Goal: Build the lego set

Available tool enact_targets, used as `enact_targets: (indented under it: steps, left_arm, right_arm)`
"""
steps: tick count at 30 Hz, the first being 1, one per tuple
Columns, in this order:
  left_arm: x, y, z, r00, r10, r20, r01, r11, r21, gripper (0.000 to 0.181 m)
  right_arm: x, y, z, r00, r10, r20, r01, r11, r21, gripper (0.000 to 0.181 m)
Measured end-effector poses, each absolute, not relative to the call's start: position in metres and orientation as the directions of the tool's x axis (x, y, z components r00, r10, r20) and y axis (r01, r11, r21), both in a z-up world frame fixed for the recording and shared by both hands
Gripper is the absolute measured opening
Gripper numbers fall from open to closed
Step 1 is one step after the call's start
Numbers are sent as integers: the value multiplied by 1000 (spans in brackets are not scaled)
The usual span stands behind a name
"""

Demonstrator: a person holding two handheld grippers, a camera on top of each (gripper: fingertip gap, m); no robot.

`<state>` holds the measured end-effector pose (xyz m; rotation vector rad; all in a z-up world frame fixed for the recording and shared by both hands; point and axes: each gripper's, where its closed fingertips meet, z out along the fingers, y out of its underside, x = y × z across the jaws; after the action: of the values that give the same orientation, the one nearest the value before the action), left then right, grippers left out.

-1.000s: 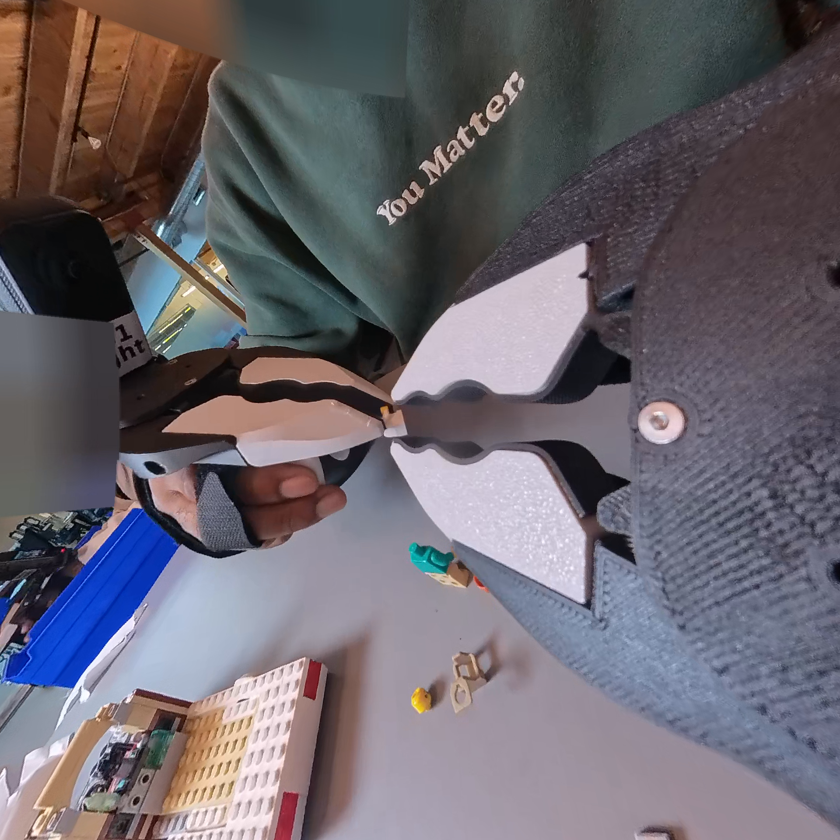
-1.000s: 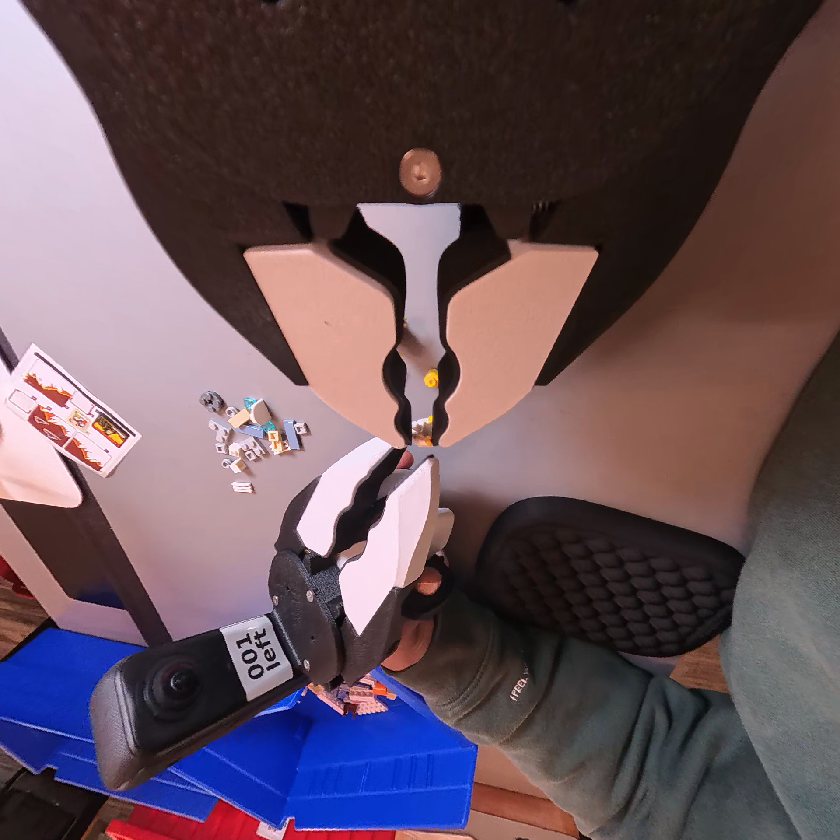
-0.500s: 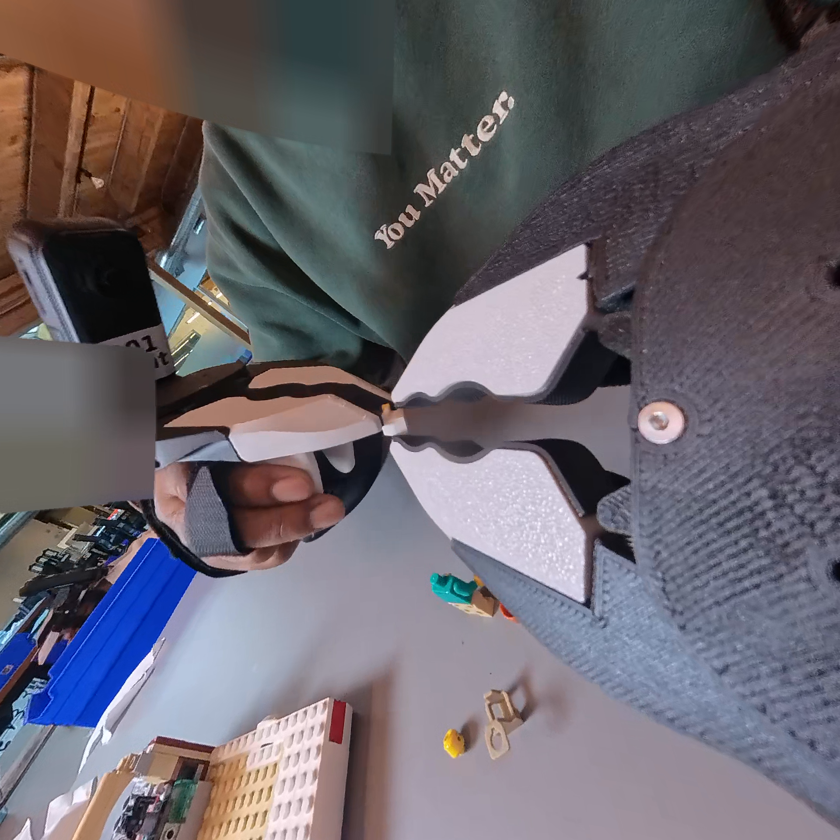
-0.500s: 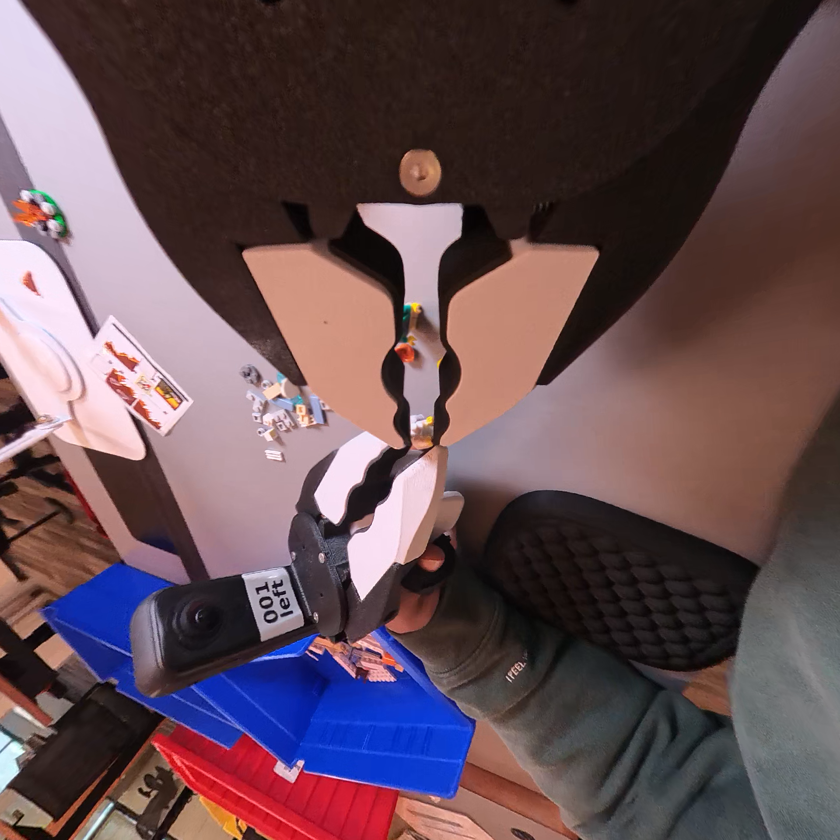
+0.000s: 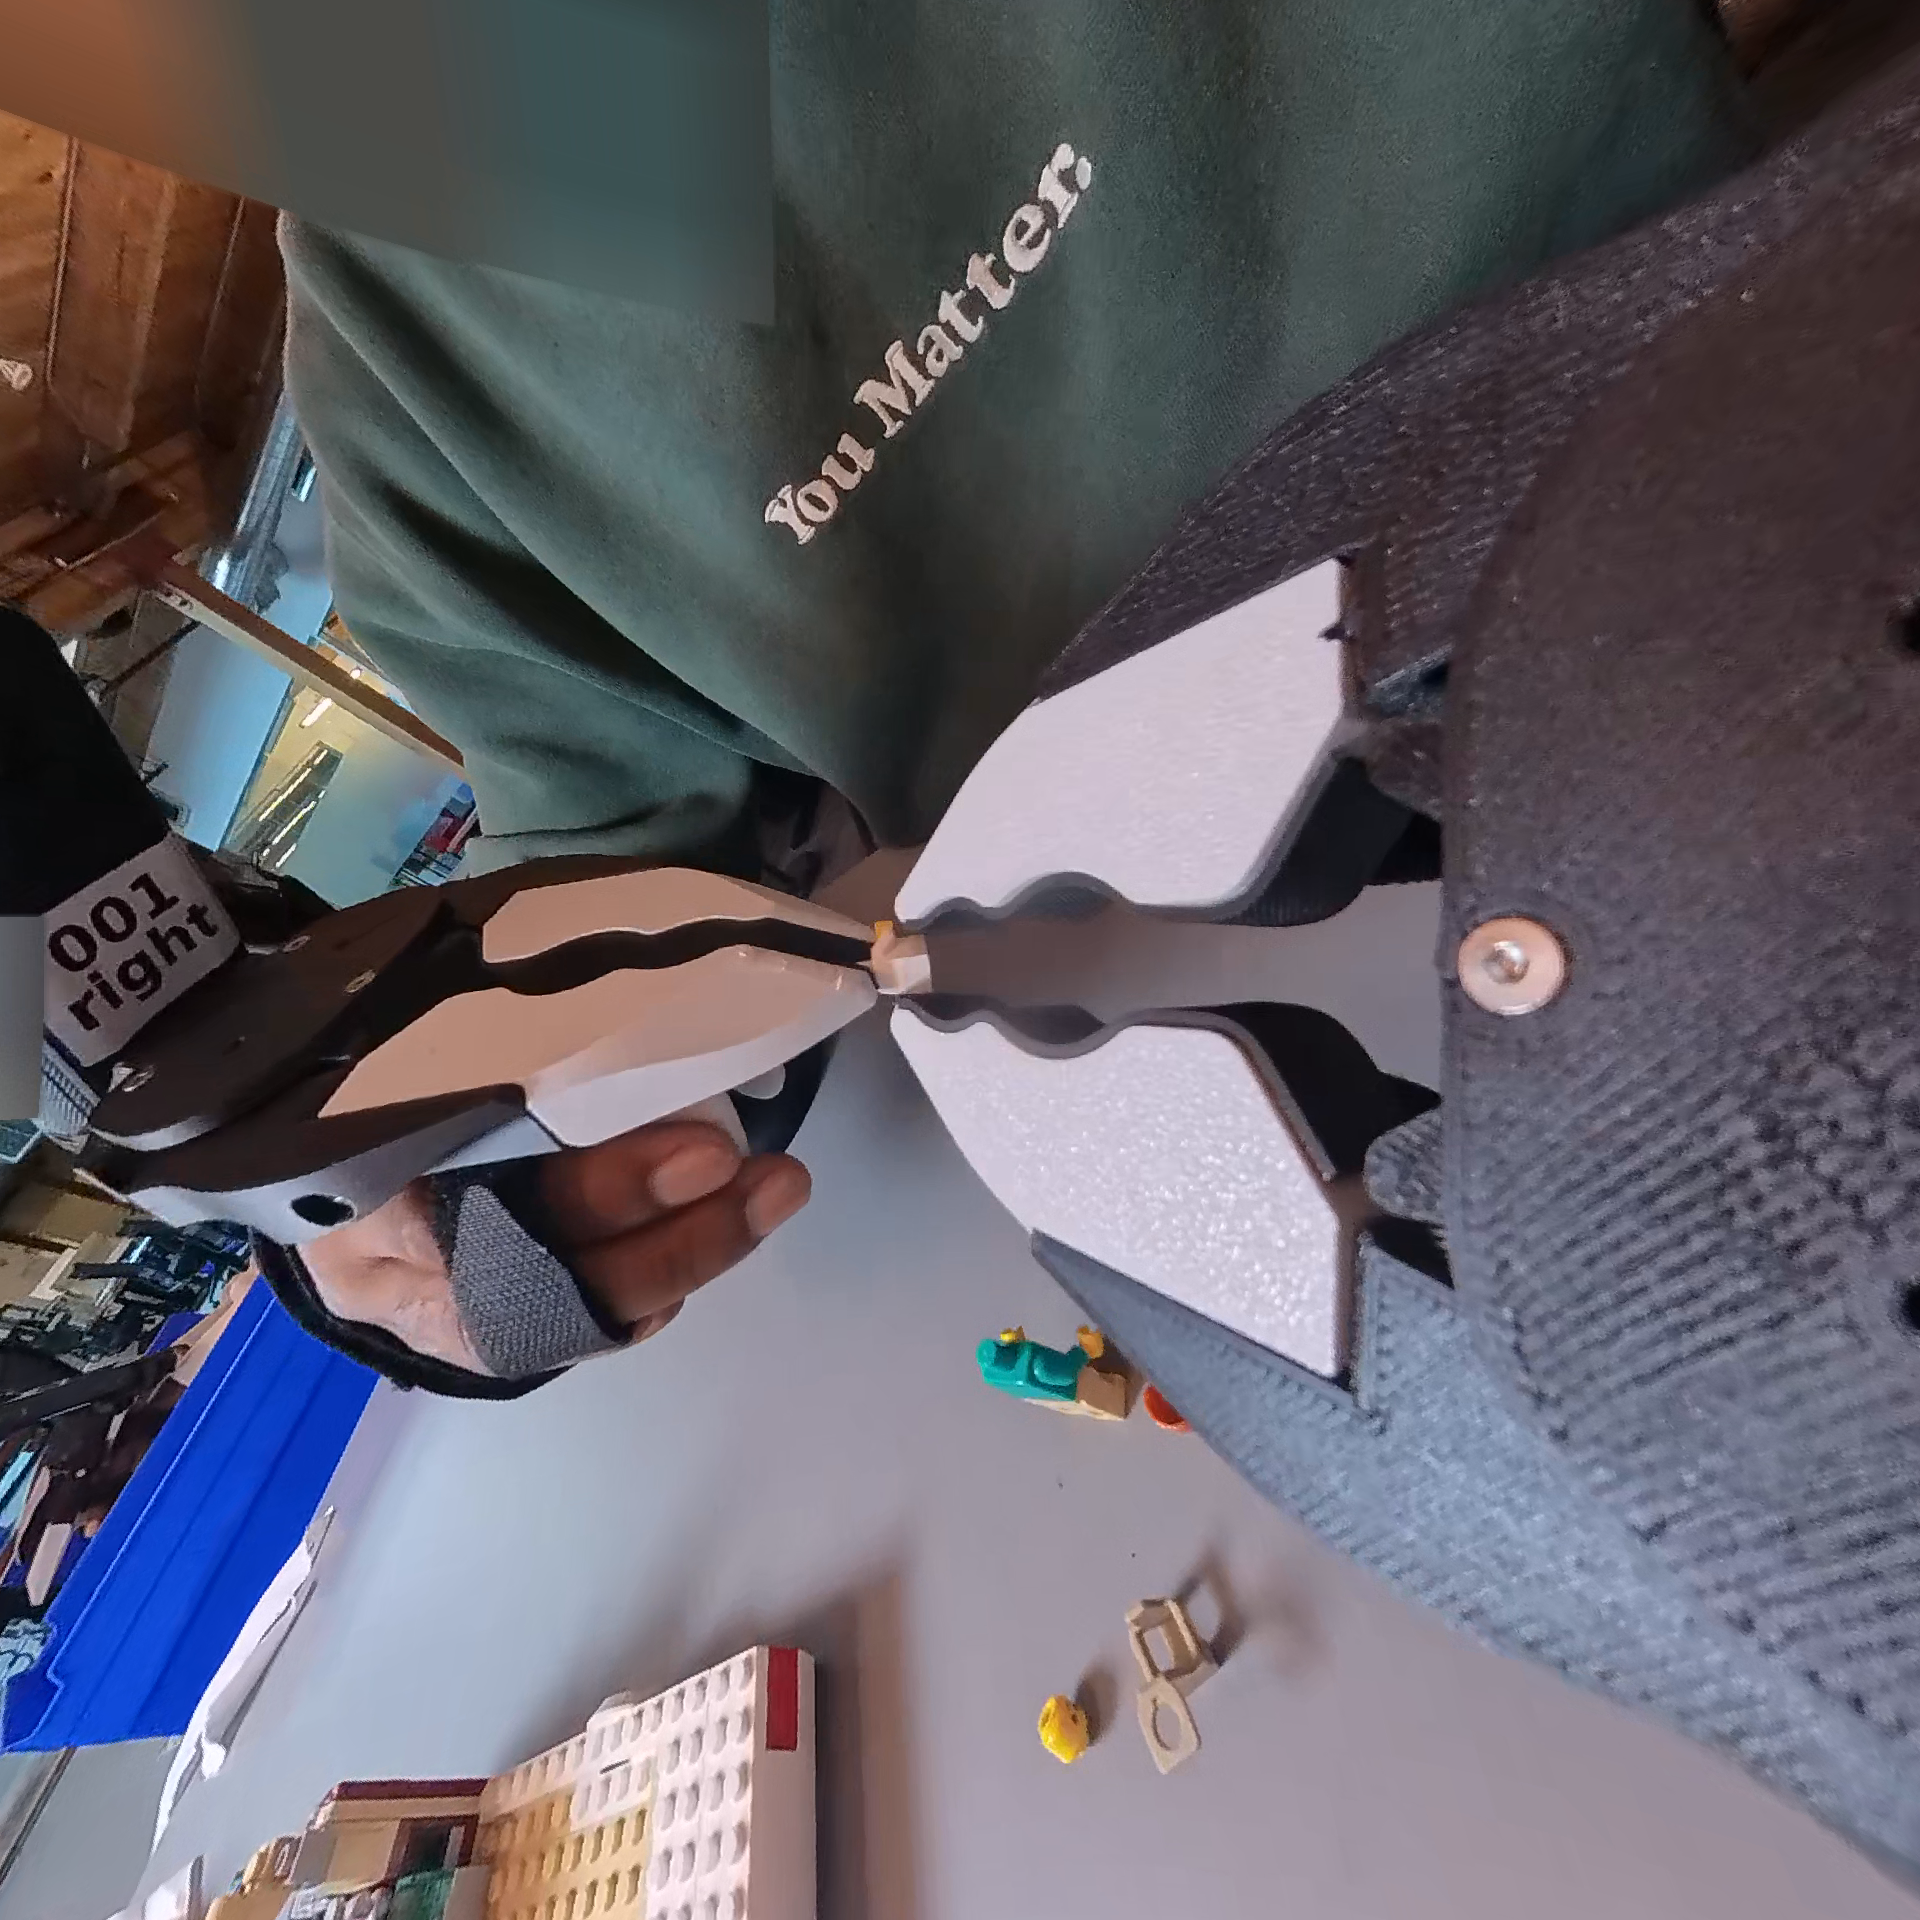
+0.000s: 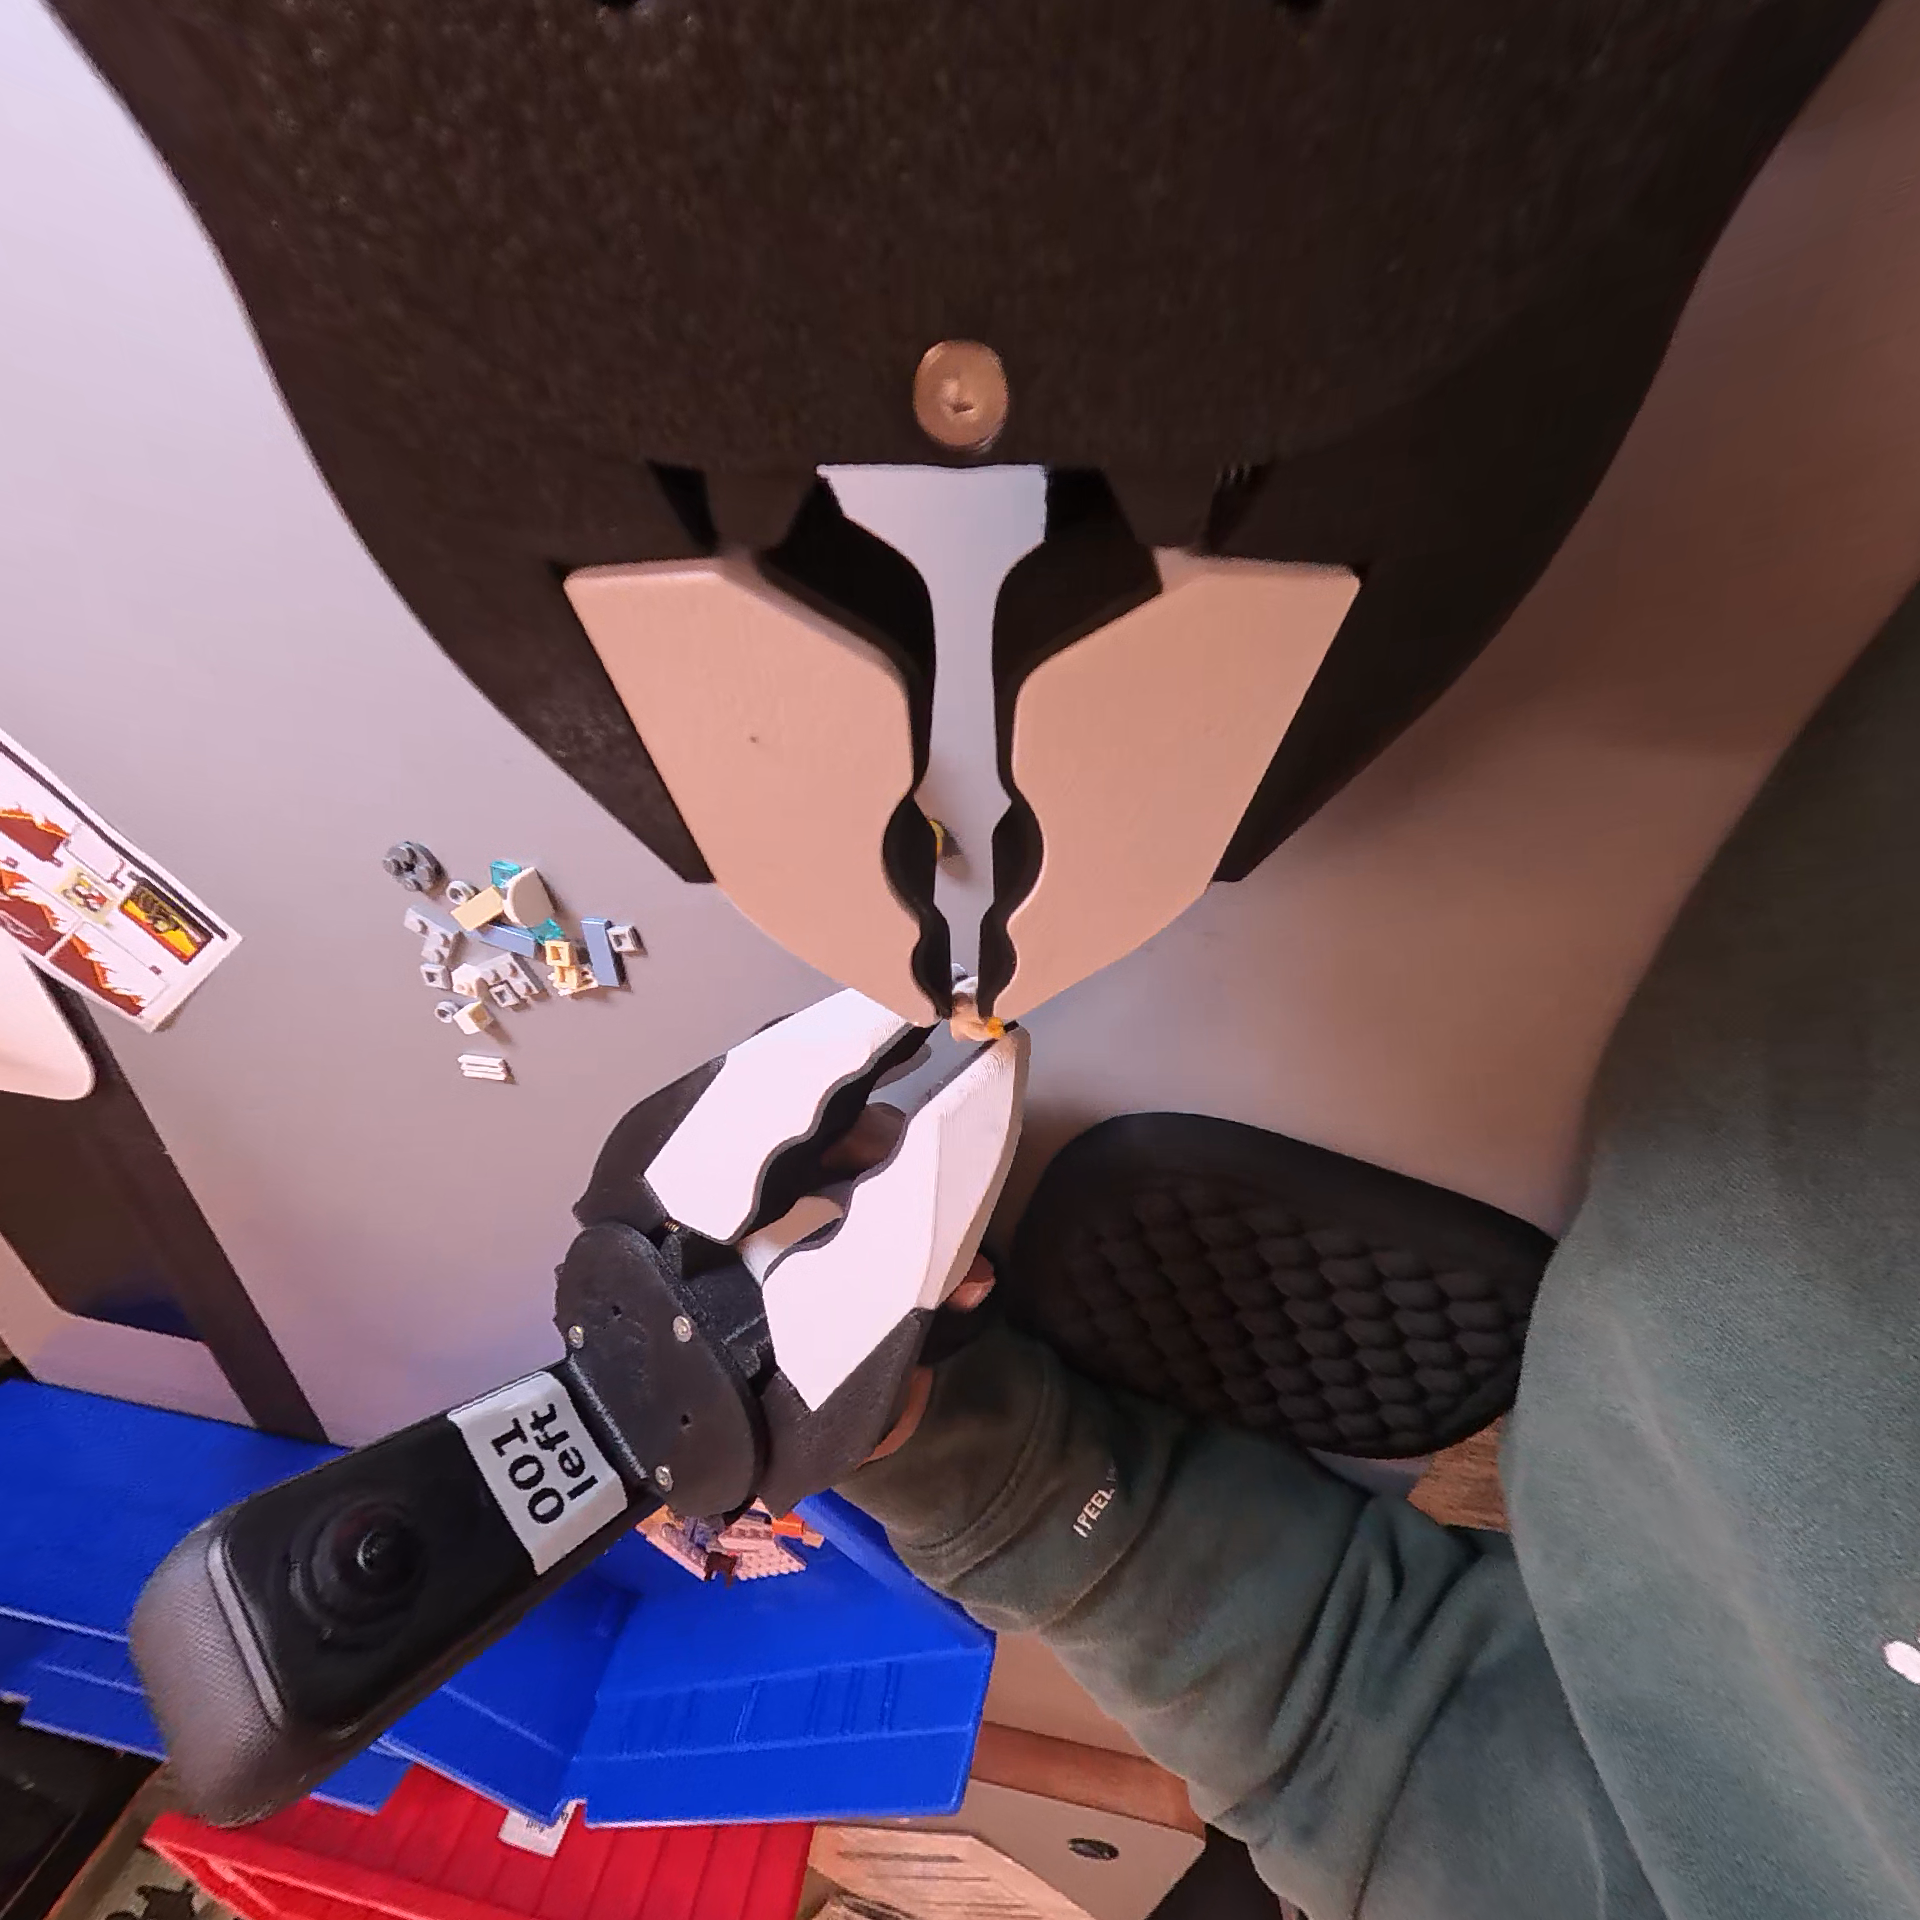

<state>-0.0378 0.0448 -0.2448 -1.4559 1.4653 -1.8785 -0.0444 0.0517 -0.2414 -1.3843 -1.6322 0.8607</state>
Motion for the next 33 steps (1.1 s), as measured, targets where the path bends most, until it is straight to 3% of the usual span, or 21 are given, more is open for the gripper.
enact_targets:
  steps: [6,10,14,20,33]
  left_arm:
    - [-39,59,-254,-315,-834,454,-329,-352,-876,15]
    - [-47,103,-278,-42,-959,281,-427,-237,-873,19]
    - [-53,137,-317,174,-978,110,-578,-192,-793,20]
    - [-43,143,-321,186,-977,107,-577,-197,-793,19]
    - [-37,135,-326,118,-992,55,-618,-116,-777,21]
  right_arm:
    - [-40,62,-245,-38,986,165,470,163,-868,3]
    - [-31,91,-248,17,978,206,553,162,-817,3]
    - [-30,119,-267,-8,968,249,674,189,-714,3]
    - [-35,136,-298,-130,959,253,801,252,-542,3]
    - [-34,140,-316,-209,960,187,860,271,-432,3]
